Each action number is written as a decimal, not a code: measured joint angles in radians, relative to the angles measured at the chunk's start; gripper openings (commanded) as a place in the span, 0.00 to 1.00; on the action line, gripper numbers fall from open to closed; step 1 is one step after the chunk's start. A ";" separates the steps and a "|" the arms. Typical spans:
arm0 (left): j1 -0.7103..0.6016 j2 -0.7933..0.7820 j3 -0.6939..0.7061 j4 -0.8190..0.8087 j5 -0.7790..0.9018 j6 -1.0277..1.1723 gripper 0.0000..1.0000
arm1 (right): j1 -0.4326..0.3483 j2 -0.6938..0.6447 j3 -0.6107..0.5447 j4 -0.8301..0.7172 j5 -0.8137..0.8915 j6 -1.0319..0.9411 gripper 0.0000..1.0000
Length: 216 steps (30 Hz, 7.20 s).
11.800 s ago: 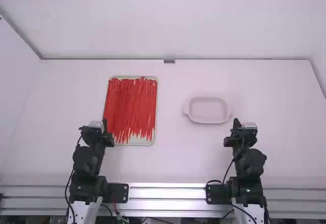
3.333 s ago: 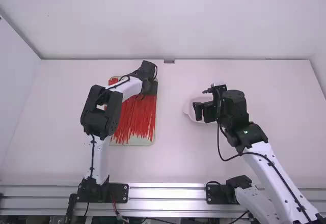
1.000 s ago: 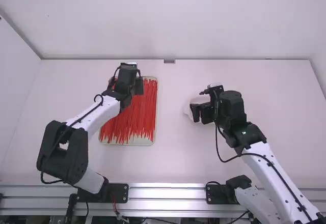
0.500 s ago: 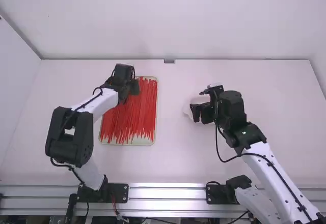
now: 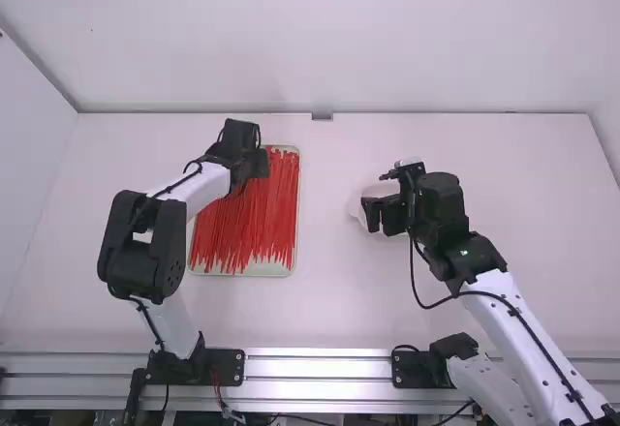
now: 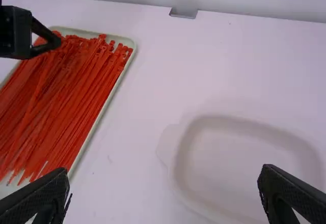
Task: Fasten the cable tie
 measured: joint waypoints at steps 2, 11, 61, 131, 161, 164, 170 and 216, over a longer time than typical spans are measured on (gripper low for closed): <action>0.000 0.000 0.000 0.000 0.000 0.000 0.15 | 0.000 0.000 0.000 0.000 0.000 0.000 0.98; 0.000 0.000 0.000 0.011 0.000 -0.003 0.02 | -0.003 0.000 0.000 0.000 -0.002 -0.003 0.98; 0.028 0.040 0.465 -0.571 0.014 0.068 0.73 | -0.003 0.000 0.000 0.007 -0.003 -0.003 0.98; 0.028 0.349 0.375 -0.330 -0.057 -0.033 0.09 | -0.003 0.000 0.000 0.006 0.000 -0.003 0.98; 0.026 0.137 0.361 -0.339 -0.080 -0.054 0.02 | -0.003 0.000 0.000 0.007 0.000 -0.003 0.98; 0.024 0.003 0.362 -0.373 -0.085 -0.047 0.02 | -0.003 0.000 0.000 0.007 0.000 -0.003 0.98; -0.022 -0.217 0.361 -0.431 -0.138 -0.027 0.02 | -0.003 0.000 0.000 0.007 0.000 -0.010 0.98; -0.278 -0.827 -0.348 0.270 0.204 -0.159 0.02 | 0.038 0.002 0.000 0.305 -0.583 -0.077 0.98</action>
